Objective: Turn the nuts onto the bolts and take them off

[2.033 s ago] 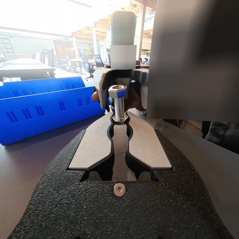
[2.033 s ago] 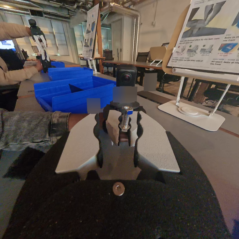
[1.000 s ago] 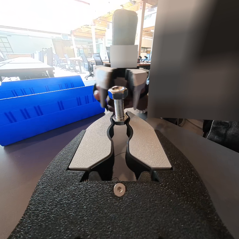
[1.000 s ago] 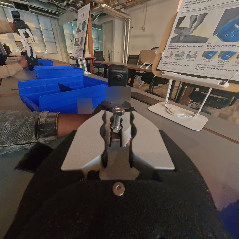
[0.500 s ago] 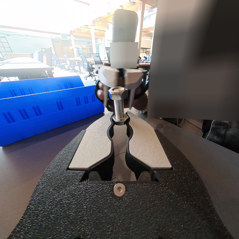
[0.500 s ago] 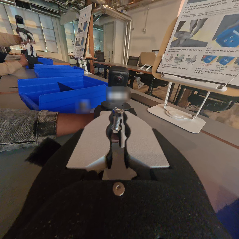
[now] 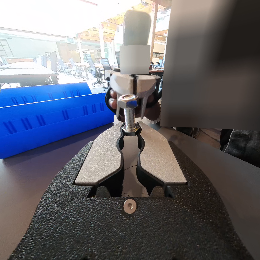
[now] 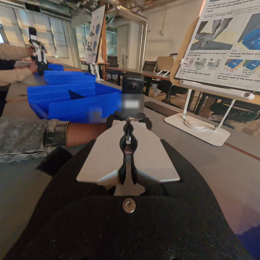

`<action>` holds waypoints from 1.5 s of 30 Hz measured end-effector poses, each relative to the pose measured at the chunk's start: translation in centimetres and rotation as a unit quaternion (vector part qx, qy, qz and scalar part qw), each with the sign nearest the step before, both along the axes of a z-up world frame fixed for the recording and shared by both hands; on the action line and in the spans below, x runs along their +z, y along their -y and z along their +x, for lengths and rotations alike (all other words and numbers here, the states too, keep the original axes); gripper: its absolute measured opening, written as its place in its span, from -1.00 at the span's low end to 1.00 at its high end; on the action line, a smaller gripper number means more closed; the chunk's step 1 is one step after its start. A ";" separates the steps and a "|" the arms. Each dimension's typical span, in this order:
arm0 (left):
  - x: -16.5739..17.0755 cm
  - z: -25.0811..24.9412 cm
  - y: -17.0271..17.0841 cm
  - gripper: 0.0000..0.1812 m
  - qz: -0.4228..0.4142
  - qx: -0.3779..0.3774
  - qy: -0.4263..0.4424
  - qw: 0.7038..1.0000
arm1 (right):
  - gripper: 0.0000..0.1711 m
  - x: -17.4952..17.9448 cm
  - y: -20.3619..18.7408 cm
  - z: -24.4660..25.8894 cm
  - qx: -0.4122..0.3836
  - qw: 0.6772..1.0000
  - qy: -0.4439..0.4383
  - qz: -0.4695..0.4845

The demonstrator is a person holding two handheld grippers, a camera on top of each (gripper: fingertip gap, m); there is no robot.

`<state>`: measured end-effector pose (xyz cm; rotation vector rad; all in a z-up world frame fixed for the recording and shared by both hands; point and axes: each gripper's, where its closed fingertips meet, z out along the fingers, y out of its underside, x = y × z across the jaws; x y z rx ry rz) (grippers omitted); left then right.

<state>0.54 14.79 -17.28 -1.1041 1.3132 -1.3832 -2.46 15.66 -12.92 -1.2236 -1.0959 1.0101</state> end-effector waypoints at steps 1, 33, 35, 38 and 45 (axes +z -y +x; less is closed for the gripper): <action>0.0 0.0 0.0 -0.84 0.000 0.000 0.002 1.000 | -1.00 0.1 -0.1 0.1 0.001 1.000 -0.005 -0.004; 0.1 -0.1 0.0 -0.84 0.000 0.001 0.004 1.000 | -1.00 -0.2 0.2 -0.5 0.005 1.000 0.013 0.020; 0.0 -0.1 0.0 -0.83 0.000 0.001 0.003 1.000 | -1.00 0.0 0.3 -0.3 0.010 1.000 0.004 0.014; 0.1 -0.1 0.0 -0.84 0.000 0.001 0.003 1.000 | -0.87 -0.1 -0.2 -0.3 -0.003 1.000 0.004 0.008; 0.1 -0.1 0.1 -0.83 0.001 0.001 0.003 1.000 | -0.49 -1.0 -0.2 -1.3 0.007 0.999 0.036 -0.013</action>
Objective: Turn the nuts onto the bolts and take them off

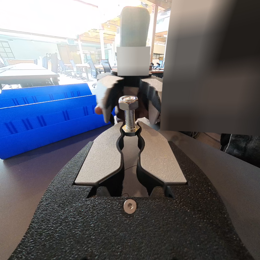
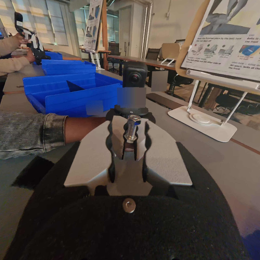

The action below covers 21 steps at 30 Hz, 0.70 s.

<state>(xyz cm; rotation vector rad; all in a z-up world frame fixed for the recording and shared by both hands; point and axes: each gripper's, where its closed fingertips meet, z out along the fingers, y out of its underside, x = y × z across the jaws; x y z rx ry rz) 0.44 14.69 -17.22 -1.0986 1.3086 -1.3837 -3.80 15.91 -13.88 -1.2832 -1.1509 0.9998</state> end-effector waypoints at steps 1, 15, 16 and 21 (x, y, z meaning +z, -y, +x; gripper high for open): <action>0.1 0.0 0.0 -0.84 -0.001 0.000 0.001 1.000 | -0.65 0.1 0.2 0.0 0.000 1.000 -0.001 0.010; 0.0 0.0 0.0 -0.83 0.000 -0.001 0.000 1.000 | -0.49 0.2 -0.2 0.2 -0.006 1.000 -0.008 0.000; 0.0 0.0 0.0 -0.83 0.000 -0.002 0.000 1.000 | -0.49 0.1 -0.1 0.1 -0.004 1.000 -0.007 0.002; 0.1 0.0 0.0 -0.84 -0.001 -0.002 0.001 1.000 | -0.73 0.2 0.0 0.2 -0.005 1.000 -0.005 0.008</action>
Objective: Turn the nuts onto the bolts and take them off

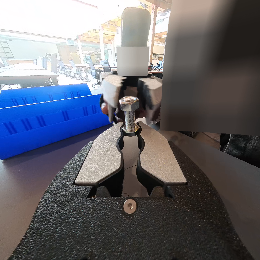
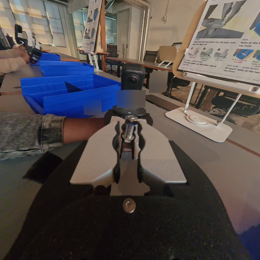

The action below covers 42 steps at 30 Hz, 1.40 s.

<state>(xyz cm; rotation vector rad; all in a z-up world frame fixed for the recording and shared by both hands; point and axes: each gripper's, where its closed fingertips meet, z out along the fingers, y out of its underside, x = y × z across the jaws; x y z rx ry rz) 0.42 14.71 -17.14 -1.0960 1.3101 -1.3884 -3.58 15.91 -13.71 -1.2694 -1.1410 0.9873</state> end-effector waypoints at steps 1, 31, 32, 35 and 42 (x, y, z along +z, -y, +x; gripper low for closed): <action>0.0 0.0 0.0 -0.83 0.001 0.000 0.001 1.000 | -0.88 0.1 -0.2 0.2 -0.007 1.000 -0.003 0.007; 0.0 0.0 0.0 -0.83 0.001 0.001 -0.001 1.000 | -0.46 0.2 -0.5 0.3 -0.006 1.000 -0.014 -0.016; 0.0 0.0 0.0 -0.83 0.001 0.000 -0.001 1.000 | -0.41 0.0 -0.5 0.1 -0.006 1.000 -0.007 -0.023; 0.0 0.0 0.0 -0.83 0.001 0.001 0.000 1.000 | -0.47 -0.3 -0.2 -0.2 0.004 1.000 0.002 -0.017; 0.0 0.0 0.0 -0.83 0.000 0.001 0.002 1.000 | -1.00 0.2 -0.1 0.7 -0.001 1.000 -0.009 0.004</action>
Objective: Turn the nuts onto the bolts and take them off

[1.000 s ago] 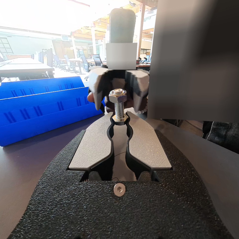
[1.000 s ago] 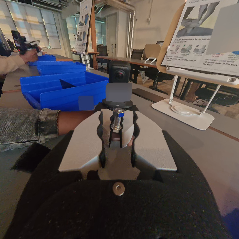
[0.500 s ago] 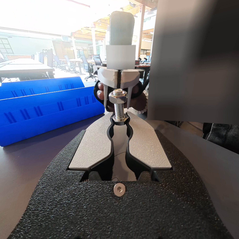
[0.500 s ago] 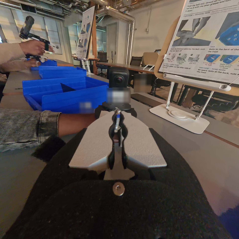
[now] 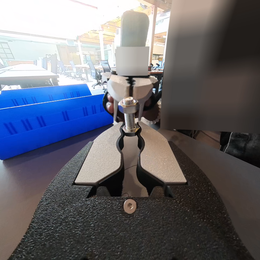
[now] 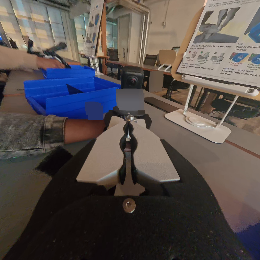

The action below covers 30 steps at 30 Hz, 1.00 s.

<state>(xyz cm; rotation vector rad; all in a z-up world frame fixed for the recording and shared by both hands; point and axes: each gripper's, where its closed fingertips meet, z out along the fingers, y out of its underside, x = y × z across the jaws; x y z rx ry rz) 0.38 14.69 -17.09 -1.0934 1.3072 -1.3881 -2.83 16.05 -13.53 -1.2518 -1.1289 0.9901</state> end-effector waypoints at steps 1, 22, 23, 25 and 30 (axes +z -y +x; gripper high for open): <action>0.0 0.0 0.0 -0.83 0.000 0.000 -0.001 1.000 | -1.00 0.3 0.1 0.1 0.005 1.000 -0.012 -0.005; -0.1 0.0 0.1 -0.83 0.001 -0.002 -0.001 1.000 | -1.00 0.2 0.2 0.0 0.014 1.000 -0.011 -0.011; 0.0 0.0 0.1 -0.83 0.001 -0.001 0.000 1.000 | -1.00 0.2 0.0 0.0 0.009 1.000 -0.010 -0.006; 0.0 0.0 0.1 -0.83 0.000 -0.001 0.001 1.000 | -0.78 0.3 -0.1 -0.1 0.002 1.000 -0.013 -0.005; 0.0 0.0 0.1 -0.83 0.001 -0.001 0.000 1.000 | -0.48 -0.9 -0.1 -0.9 0.008 0.999 0.024 -0.025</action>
